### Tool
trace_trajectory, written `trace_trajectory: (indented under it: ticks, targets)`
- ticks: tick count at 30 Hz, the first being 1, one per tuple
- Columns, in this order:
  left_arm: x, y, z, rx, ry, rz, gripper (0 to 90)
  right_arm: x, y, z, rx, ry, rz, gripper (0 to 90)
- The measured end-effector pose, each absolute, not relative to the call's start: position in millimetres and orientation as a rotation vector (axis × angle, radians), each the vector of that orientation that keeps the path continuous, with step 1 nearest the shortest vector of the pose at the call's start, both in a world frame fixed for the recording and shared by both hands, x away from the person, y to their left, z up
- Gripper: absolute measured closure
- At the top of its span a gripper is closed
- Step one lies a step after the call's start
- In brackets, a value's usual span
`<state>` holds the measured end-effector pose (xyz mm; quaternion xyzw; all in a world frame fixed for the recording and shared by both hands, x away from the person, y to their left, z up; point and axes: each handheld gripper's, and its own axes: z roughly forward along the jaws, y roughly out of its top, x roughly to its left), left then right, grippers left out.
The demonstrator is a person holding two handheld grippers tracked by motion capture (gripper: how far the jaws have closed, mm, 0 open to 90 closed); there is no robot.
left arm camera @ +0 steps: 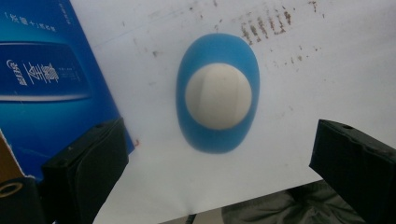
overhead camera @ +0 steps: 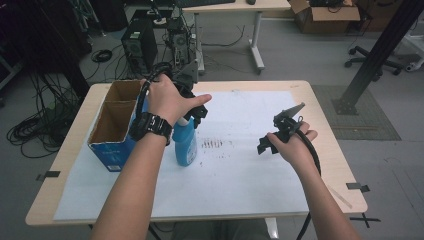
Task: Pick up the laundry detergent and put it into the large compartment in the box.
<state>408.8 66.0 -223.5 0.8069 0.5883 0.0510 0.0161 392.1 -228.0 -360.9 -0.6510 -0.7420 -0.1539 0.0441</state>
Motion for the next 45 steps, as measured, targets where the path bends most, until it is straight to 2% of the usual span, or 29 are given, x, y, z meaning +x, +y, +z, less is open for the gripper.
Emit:
trace_trajectory:
  ticks: [45]
  targets:
    - [433.5, 61.3, -282.0, 2.524, 1.870, 0.067, 5.3, 387.5, -235.5, -378.8, -1.968, -2.266, -0.497, 3.8]
